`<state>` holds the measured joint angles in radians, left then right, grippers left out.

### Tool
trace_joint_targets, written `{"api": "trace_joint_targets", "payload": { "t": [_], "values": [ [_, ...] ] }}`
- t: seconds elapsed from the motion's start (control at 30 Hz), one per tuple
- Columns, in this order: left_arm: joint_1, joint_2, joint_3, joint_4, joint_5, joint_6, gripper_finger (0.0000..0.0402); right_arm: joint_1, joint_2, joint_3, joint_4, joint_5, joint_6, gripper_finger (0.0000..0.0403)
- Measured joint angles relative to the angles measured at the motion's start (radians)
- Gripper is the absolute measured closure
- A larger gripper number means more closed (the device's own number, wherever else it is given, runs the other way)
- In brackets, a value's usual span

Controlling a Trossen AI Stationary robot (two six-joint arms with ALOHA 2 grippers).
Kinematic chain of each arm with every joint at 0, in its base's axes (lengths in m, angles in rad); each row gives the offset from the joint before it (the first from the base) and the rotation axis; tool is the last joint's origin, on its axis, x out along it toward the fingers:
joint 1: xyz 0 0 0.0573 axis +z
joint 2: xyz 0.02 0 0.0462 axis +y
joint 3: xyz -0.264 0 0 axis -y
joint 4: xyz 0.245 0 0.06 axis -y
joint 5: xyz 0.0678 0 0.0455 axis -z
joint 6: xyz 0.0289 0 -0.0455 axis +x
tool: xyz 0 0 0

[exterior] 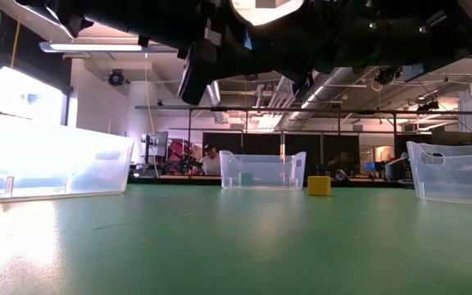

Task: Sort blocks by size
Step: Put the blue triangular block into the bottom left transparent bin

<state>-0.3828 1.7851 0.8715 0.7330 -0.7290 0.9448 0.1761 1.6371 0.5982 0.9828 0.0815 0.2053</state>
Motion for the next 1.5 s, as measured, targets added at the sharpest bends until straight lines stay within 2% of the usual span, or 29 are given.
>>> {"api": "trace_joint_targets", "payload": {
  "t": [0.2,0.33,0.43,0.57,0.7,0.83,1.03,1.23,1.5],
  "values": [
    [-0.008,-0.002,-0.001,-0.016,-0.001,-0.051,0.0176,-0.005,0.000,-0.006,-0.022,0.059,0.016,0.0261],
    [-0.014,-0.002,-0.001,-0.024,-0.012,-0.060,0.0151,-0.017,0.000,-0.006,-0.050,0.052,0.059,0.0261],
    [-0.016,-0.002,-0.001,-0.032,-0.015,-0.046,0.0149,-0.046,0.000,-0.006,-0.108,-0.034,0.091,0.0261],
    [-0.018,-0.002,-0.001,-0.074,-0.001,-0.043,0.0158,-0.108,0.000,-0.006,-0.170,-0.272,0.115,0.0261],
    [-0.003,-0.002,0.000,-0.144,0.106,-0.069,0.0172,-0.180,0.000,-0.004,-0.240,-0.480,0.158,0.0261],
    [0.040,-0.002,0.000,-0.199,0.208,-0.154,0.0185,-0.218,0.000,0.038,-0.387,-0.575,0.137,0.0261],
    [0.085,-0.001,0.000,-0.226,0.236,-0.195,0.0203,-0.222,0.000,0.148,-0.624,-0.587,0.029,0.0261],
    [0.102,-0.001,0.000,-0.258,0.407,-0.228,0.0221,-0.222,0.000,0.180,-0.661,-0.617,0.003,0.0261],
    [0.117,-0.002,0.000,-0.255,0.432,-0.258,0.0265,-0.221,0.001,0.179,-0.664,-0.614,-0.001,0.0261]
  ]
}}
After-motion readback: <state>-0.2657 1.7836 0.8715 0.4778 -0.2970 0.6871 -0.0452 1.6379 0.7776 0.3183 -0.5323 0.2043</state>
